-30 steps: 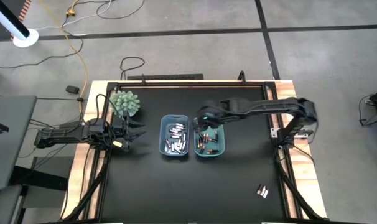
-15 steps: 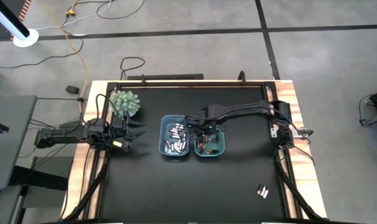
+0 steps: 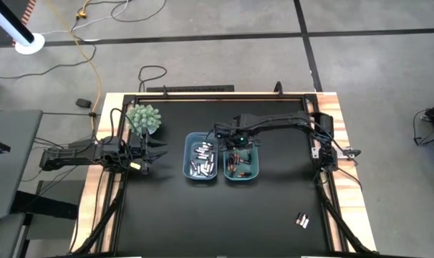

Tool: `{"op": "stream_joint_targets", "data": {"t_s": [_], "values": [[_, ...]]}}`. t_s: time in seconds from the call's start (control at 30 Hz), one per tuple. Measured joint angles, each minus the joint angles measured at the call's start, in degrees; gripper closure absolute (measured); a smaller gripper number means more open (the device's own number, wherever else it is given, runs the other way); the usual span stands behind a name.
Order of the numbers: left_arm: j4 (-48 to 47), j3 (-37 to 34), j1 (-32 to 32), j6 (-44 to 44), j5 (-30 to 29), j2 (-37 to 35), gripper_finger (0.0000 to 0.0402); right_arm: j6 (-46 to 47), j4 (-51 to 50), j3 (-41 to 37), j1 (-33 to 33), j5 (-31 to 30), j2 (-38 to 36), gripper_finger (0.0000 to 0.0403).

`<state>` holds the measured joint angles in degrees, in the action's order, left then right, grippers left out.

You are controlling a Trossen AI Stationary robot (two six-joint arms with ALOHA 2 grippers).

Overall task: Sort batteries
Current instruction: Put the black battery into the green bin

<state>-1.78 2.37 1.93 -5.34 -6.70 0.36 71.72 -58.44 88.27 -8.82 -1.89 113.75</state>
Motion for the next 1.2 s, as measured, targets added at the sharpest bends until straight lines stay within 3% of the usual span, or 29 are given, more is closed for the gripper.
{"op": "stream_joint_targets", "data": {"t_s": [0.2,0.6,1.2], "values": [[0.00,0.00,-0.01,0.00,0.00,0.00,0.0244,-0.17,4.89,-2.13,-0.68,-0.04,-0.03,0.0168],[0.00,0.00,0.00,0.00,0.00,0.00,0.0244,-0.17,4.77,-2.36,-1.48,-0.15,-0.02,0.0166],[0.00,0.00,-0.01,0.00,0.00,0.00,0.0244,-0.21,4.50,-2.34,-1.38,-0.15,-0.02,0.0132]]}}
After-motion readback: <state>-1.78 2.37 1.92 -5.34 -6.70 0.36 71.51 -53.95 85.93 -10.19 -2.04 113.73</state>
